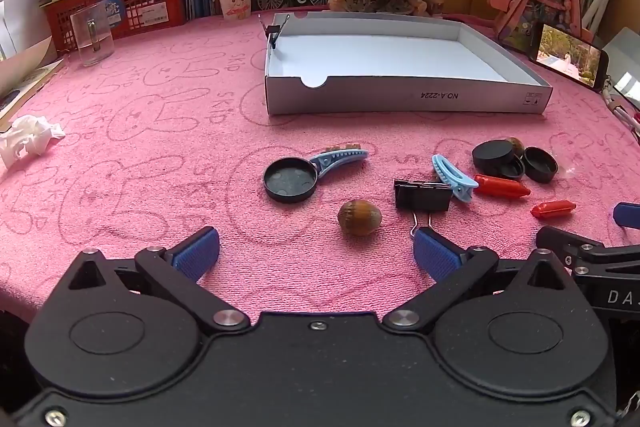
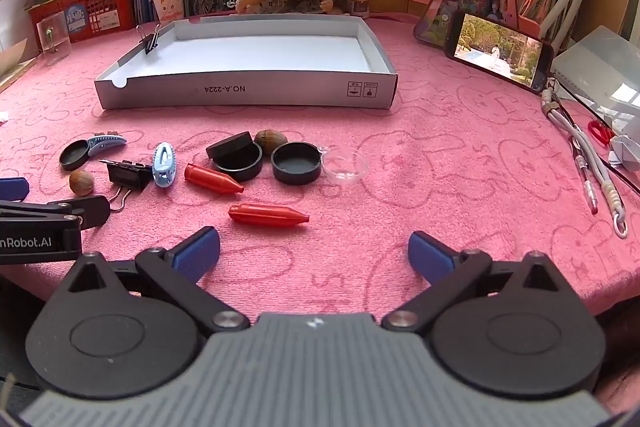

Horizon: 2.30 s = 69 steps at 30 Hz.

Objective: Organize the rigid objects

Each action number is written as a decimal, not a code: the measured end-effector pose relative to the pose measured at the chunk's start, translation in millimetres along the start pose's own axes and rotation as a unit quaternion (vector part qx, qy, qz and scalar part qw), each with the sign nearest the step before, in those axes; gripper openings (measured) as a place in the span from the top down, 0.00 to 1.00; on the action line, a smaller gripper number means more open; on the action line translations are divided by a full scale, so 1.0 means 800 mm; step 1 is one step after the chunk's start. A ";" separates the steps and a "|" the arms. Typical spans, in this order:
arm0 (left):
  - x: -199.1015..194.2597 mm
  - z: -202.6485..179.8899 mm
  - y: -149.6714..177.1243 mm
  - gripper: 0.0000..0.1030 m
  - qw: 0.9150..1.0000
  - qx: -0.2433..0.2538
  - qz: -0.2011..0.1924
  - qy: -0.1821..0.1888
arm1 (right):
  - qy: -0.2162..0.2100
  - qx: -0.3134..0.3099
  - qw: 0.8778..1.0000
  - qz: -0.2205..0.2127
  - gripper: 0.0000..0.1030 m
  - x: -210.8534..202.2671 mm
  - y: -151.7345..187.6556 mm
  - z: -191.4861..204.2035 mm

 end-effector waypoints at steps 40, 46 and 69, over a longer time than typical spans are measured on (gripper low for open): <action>0.000 0.000 -0.001 0.00 1.000 0.001 0.002 -0.001 | 0.000 0.000 1.000 0.001 0.00 -0.001 0.001 0.001; 0.000 0.000 -0.001 0.00 1.000 0.001 0.002 -0.001 | 0.000 0.000 1.000 0.001 0.00 -0.001 0.002 0.001; 0.001 0.003 -0.002 0.00 1.000 0.002 -0.004 0.000 | 0.006 -0.006 1.000 -0.011 0.00 -0.004 0.005 0.003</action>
Point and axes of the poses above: each gripper's, at about its wrist camera, not at the fingertips, and x roughly the way its jaws point, z to its left, y to its underside, the point moved 4 cm from there along x, roughly the way its jaws point, and after that the axes turned 5 degrees about z, right-handed, at the moved point
